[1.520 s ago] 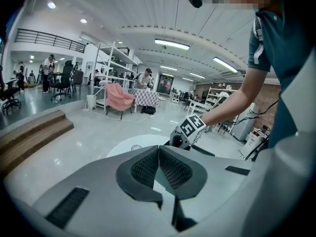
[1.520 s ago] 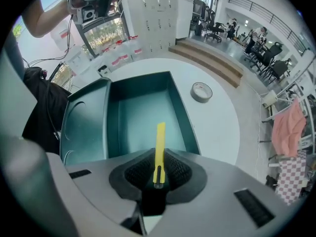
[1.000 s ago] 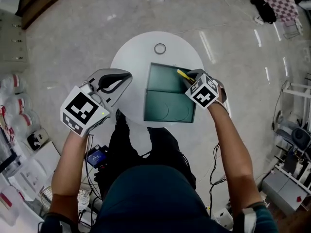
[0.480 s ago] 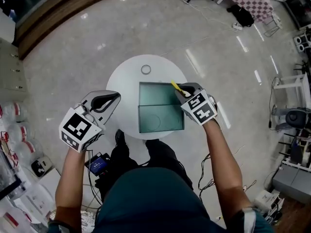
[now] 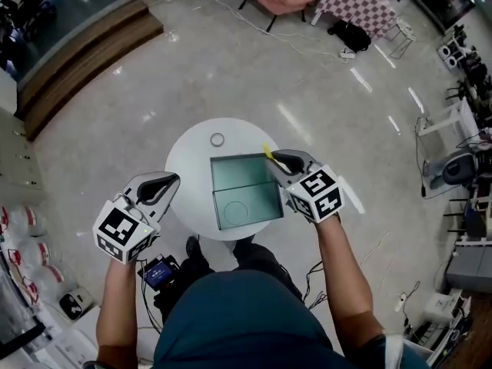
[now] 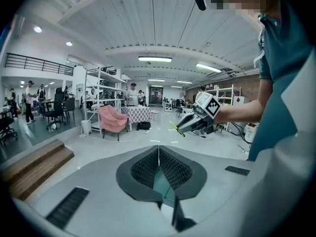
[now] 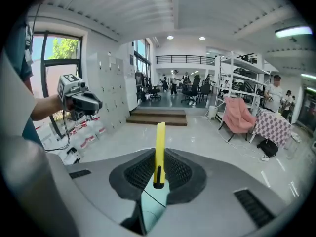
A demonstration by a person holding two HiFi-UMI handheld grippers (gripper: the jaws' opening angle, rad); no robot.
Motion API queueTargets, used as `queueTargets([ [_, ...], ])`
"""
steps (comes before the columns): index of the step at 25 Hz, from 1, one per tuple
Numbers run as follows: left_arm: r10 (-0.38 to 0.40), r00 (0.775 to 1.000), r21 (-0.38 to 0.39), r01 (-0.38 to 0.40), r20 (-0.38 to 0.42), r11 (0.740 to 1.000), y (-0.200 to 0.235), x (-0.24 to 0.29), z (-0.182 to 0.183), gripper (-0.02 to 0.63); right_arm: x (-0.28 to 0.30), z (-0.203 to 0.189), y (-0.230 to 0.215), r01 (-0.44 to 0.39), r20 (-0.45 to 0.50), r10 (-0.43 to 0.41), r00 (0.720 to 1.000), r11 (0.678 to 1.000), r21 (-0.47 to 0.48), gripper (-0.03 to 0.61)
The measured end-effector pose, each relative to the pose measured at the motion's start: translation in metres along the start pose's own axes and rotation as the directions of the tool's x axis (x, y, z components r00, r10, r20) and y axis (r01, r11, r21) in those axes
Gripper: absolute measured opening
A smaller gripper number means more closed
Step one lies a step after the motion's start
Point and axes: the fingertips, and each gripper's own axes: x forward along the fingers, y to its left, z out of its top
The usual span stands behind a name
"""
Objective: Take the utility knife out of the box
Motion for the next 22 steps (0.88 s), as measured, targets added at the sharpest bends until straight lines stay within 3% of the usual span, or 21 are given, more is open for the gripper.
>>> queueTargets([
  [6,-0.011,0.999,0.01,0.01,0.036,1.0,-0.013,-0.022,0.018,0.02,-0.047,0.036,0.018,0.012,0.154,-0.026,0.988,0.996,0.087,0.074],
  [13,-0.038,0.997,0.046,0.034,0.07,0.998,-0.024,-0.032,0.038,0.02,-0.09,0.072,0.035,-0.039,0.344,-0.028,0.938,0.982,0.185,0.072],
  [17,-0.042,0.996,0.053,0.038,0.082,0.998,-0.02,-0.043,0.035,0.02,-0.102,0.08,0.049,-0.029,0.384,-0.049,0.922,0.98,0.195,0.072],
  [22,-0.043,0.995,0.051,0.039,0.085,0.998,-0.012,-0.045,0.041,0.02,-0.104,0.087,0.05,-0.019,0.376,-0.055,0.925,0.982,0.19,0.072],
])
